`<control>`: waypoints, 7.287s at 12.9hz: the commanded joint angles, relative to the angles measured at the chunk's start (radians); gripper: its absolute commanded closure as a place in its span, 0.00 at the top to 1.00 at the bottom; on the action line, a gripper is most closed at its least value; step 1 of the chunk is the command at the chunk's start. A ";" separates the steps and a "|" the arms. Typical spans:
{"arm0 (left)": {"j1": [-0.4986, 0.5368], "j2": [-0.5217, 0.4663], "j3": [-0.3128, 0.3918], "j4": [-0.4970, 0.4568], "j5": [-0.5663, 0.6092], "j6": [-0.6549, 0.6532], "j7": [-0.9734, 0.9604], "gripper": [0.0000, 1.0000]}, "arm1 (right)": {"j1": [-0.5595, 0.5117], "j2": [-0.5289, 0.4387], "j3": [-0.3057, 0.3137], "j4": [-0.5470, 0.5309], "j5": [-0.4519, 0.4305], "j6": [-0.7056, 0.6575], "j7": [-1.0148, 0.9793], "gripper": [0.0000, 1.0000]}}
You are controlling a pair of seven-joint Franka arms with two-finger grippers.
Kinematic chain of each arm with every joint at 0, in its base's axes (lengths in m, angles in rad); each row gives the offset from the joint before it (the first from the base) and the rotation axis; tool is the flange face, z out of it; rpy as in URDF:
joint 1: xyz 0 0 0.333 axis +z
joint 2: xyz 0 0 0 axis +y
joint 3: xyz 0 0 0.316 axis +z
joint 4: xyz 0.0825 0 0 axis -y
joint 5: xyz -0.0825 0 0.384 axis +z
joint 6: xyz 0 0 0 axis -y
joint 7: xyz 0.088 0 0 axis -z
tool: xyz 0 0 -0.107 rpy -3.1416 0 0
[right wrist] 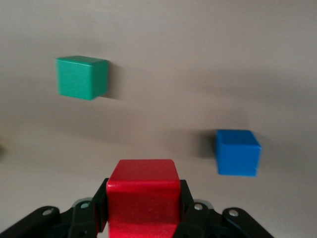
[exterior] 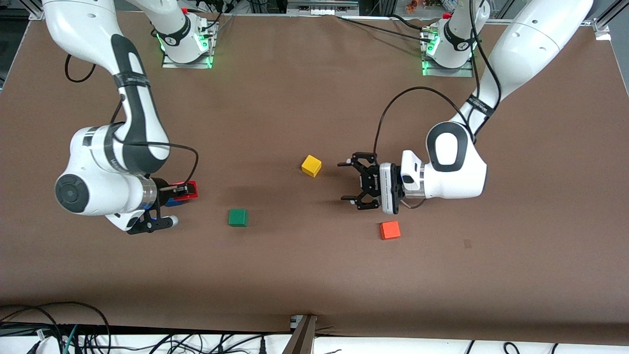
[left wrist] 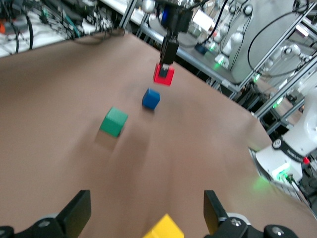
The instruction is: Pass red block to right arm, stack on blue
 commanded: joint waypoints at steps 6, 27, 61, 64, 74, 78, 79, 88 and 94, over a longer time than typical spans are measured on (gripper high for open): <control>0.056 -0.133 0.071 0.079 0.583 -0.381 -0.429 1.00 | 0.015 -0.141 -0.027 -0.294 -0.152 0.237 0.075 0.07; -0.166 -0.711 0.584 0.077 1.058 -0.699 -1.326 1.00 | 0.013 -0.196 -0.068 -0.593 -0.155 0.632 -0.074 0.08; -0.169 -0.732 0.608 0.004 1.007 -0.674 -1.414 1.00 | 0.013 -0.189 -0.060 -0.583 -0.120 0.661 -0.062 0.09; -0.169 -0.732 0.608 0.004 1.007 -0.676 -1.414 1.00 | 0.013 -0.187 -0.060 -0.583 -0.118 0.674 -0.060 0.09; -0.169 -0.732 0.604 0.004 1.007 -0.682 -1.414 1.00 | 0.013 -0.180 -0.059 -0.583 -0.104 0.686 -0.062 0.67; -0.171 -0.732 0.602 0.015 1.008 -0.693 -1.416 1.00 | 0.012 -0.187 -0.060 -0.508 -0.104 0.635 -0.074 1.00; -0.172 -0.732 0.595 0.018 1.007 -0.702 -1.416 1.00 | 0.010 -0.193 -0.062 -0.486 -0.104 0.593 -0.074 1.00; -0.169 -0.733 0.567 0.020 1.008 -0.704 -1.416 1.00 | -0.010 -0.215 -0.126 0.072 -0.115 -0.266 -0.063 1.00; -0.168 -0.733 0.567 0.020 1.008 -0.704 -1.416 1.00 | -0.112 -0.346 -0.037 0.085 -0.175 -0.432 0.024 1.00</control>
